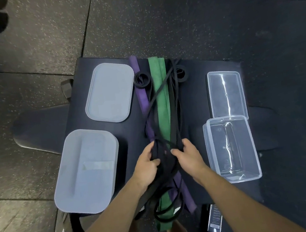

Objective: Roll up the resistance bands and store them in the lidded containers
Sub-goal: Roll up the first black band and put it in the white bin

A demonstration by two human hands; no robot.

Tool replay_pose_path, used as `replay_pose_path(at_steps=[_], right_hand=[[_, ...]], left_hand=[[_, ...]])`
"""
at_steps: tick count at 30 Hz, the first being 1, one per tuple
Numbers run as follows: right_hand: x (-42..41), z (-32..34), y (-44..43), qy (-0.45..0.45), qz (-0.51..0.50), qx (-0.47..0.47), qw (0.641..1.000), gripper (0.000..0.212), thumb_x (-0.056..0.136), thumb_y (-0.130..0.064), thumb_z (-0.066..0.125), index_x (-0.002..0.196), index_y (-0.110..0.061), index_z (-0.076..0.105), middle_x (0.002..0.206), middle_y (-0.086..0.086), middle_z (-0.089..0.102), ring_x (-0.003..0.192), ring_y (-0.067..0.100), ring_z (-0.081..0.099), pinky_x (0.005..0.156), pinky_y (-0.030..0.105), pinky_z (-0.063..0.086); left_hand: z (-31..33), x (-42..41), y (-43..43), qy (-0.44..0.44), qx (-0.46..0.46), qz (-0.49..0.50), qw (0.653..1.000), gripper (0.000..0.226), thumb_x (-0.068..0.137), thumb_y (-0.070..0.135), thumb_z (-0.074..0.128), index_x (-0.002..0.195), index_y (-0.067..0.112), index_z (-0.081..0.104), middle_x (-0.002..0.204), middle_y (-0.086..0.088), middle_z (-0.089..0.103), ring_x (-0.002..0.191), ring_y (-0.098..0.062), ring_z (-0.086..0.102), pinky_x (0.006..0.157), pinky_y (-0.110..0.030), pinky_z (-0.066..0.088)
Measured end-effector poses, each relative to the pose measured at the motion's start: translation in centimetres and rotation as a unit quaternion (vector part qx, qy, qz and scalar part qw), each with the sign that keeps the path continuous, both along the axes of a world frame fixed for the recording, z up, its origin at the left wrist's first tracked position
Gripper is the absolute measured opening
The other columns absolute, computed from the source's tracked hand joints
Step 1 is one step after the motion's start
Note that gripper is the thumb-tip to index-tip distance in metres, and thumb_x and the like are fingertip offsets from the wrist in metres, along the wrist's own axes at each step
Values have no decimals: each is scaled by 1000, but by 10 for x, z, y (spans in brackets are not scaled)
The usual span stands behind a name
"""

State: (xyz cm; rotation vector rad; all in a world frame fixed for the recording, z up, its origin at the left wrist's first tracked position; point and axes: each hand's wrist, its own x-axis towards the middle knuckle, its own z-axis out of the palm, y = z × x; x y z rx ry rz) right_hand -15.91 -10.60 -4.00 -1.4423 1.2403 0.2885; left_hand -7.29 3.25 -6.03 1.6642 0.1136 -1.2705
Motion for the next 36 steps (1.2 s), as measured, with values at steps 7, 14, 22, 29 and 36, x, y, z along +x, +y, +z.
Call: replay_pose_path(at_steps=[7,14,22,29,36], right_hand=[[-15,8,-19,92,-12,-183,979,38,99,-24,56,134,-12,47,106,13,67,98,35,62,79,37,47],[-26,8,-24,130,45,-206,969,42,99,-19,58,138,-9,43,112,13,65,100,35,62,80,39,51],[-25,3,-13,122,76,-181,973,44,103,-18,55,144,-9,41,100,6,56,84,26,56,70,32,44],[-28,6,-18,119,84,-172,974,50,103,-19,55,149,-9,38,127,15,61,89,23,53,74,29,42],[-30,3,-21,113,89,-165,976,56,102,-22,57,152,-11,36,137,14,58,94,21,51,78,29,43]], left_hand=[[-3,14,18,-36,97,114,988,53,94,-19,42,133,12,59,115,-8,73,100,-19,69,89,-29,55],[1,12,12,-37,131,83,987,43,97,-5,55,128,24,57,116,6,64,104,-16,63,104,-38,49],[0,2,7,-12,125,34,991,42,103,4,58,144,13,55,126,-3,61,110,-14,57,96,-25,38],[-4,2,5,-18,123,30,992,29,103,4,57,128,20,58,99,13,62,90,0,58,84,-22,43],[-6,-1,-1,-15,125,25,992,24,103,5,55,122,17,63,92,-2,70,80,-16,62,72,-25,51]])
